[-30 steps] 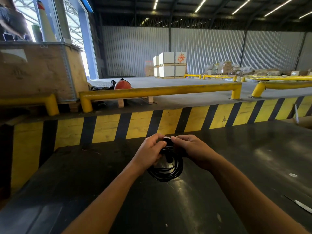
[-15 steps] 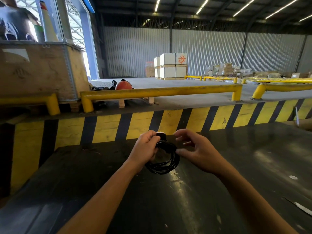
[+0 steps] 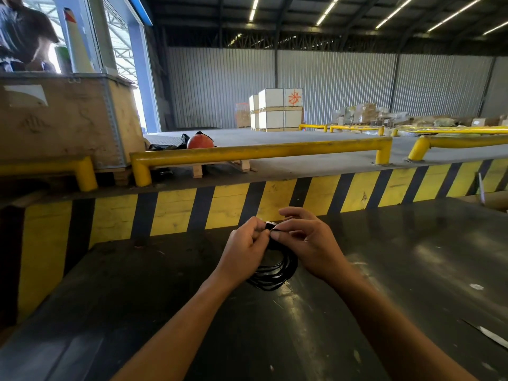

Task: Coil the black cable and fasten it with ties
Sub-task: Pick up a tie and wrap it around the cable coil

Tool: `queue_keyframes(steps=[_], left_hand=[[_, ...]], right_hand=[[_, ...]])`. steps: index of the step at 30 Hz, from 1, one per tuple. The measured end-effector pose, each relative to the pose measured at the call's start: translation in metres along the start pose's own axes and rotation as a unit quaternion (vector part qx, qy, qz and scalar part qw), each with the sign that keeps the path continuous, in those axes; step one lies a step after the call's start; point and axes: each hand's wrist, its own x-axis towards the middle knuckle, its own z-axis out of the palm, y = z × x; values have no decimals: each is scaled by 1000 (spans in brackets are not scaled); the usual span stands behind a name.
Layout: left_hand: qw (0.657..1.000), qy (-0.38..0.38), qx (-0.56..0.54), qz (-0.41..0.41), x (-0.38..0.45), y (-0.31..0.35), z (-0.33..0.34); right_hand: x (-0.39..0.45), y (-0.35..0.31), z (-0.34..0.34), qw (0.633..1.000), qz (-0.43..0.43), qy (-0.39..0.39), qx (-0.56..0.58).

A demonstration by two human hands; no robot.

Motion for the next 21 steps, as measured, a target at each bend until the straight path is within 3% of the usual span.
queue_keyframes(steps=[11,16,21], left_hand=[[998,-60,14,9,-16,-8,9],[990,-126,-45,-40,-25,-14,18],[977,-161,-100,-101,-31,-19,36]], right_hand=[[-22,19,6,968,125,4,219],[-38,29,4,961,184,15,204],[-56,44,-8,948,246,-76,184]])
